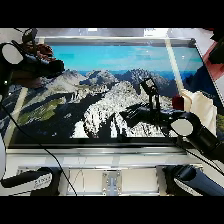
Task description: Fold the shirts.
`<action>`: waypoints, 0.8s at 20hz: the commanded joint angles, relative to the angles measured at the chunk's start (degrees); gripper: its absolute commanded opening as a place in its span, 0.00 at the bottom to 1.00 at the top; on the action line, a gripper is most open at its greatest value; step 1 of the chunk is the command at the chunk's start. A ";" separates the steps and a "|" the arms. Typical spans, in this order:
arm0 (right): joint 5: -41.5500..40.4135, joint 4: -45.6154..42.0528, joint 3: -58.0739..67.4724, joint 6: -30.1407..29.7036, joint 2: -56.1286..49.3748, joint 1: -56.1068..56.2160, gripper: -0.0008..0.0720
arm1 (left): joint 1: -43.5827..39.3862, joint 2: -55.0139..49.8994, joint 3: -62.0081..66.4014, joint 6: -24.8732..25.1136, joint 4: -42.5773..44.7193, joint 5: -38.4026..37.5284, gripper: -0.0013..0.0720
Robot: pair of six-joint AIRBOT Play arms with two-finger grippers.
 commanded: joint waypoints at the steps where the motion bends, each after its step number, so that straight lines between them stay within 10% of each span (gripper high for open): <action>1: 0.02 0.02 -0.02 0.02 0.00 0.07 0.58 | -0.02 0.02 0.02 0.02 0.02 0.02 0.03; 16: -4.96 -0.57 -0.09 0.02 -0.02 0.02 0.58 | -0.02 0.00 0.00 0.00 -0.68 1.42 0.03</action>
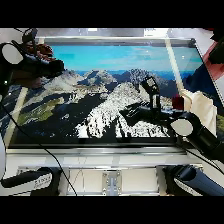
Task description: Fold the shirts.
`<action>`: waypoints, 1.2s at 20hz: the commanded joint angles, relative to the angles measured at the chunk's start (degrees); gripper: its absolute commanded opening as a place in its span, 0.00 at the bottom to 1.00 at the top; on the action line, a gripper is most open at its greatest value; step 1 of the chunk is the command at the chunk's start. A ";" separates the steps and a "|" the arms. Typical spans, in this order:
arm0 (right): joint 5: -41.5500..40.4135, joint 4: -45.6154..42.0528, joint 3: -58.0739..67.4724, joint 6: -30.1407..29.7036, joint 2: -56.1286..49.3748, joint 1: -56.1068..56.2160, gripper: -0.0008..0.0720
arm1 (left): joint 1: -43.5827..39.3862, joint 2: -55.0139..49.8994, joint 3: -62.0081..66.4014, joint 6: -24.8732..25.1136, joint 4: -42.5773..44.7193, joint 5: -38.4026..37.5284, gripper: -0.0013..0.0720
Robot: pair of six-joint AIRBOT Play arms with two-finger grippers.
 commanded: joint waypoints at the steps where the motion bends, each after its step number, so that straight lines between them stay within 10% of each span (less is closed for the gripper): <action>1: -3.26 -0.26 -0.02 0.04 -0.02 0.02 0.58 | -0.02 0.00 0.02 -0.04 -1.20 3.78 0.03; 19: -3.87 -17.64 -0.02 0.04 -0.02 0.02 0.58 | 0.00 -0.02 0.00 0.94 -0.66 23.43 0.04; 24: -5.92 -18.32 -0.02 0.04 -0.02 0.00 0.58 | 0.02 -0.13 0.00 1.68 14.38 26.62 0.03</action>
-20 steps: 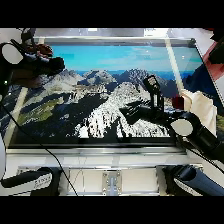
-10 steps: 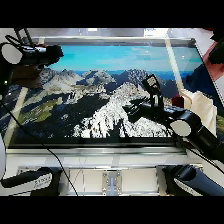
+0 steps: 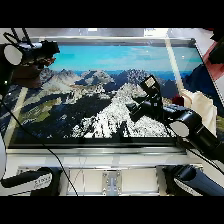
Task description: Fold the shirts.
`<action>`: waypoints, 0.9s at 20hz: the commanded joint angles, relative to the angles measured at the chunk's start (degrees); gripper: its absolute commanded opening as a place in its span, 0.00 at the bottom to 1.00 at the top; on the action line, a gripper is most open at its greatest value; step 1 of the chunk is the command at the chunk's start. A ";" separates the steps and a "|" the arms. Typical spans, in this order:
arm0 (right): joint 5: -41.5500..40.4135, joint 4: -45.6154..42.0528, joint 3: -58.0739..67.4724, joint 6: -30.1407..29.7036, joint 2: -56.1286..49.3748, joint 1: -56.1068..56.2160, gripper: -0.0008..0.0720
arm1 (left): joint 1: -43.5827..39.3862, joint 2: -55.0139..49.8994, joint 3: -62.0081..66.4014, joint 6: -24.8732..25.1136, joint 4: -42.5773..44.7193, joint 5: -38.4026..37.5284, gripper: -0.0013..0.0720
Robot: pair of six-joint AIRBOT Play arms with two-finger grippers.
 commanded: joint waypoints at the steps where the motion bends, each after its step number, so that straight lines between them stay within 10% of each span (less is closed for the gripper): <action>1: -2.23 -1.01 -0.02 0.04 -0.02 -0.07 0.58 | 0.02 -0.04 0.00 -0.17 8.22 1.38 0.03; 5: -5.01 -0.92 -0.02 0.24 -0.02 -0.09 0.56 | 0.04 -0.35 0.00 -0.07 12.09 1.33 0.03; 8: -5.16 -1.86 -0.02 5.62 -0.13 -0.15 0.31 | 2.16 -2.73 0.02 -0.20 18.12 6.97 0.07; 10: -5.03 -3.63 -0.02 14.49 -0.24 -1.60 0.32 | 6.75 -5.66 0.26 -3.19 18.14 10.54 0.47; 11: -5.18 -3.52 -0.02 18.75 -0.24 -3.21 0.32 | 9.73 -7.74 0.96 -5.88 18.08 10.93 0.51; 15: -14.95 -2.84 -0.02 25.57 -0.26 -7.58 0.31 | 19.98 -19.63 8.35 -4.94 13.94 11.02 0.51; 18: -21.68 -3.74 0.00 25.55 -0.24 -7.65 0.32 | 23.47 -31.26 18.99 5.14 4.35 7.93 0.51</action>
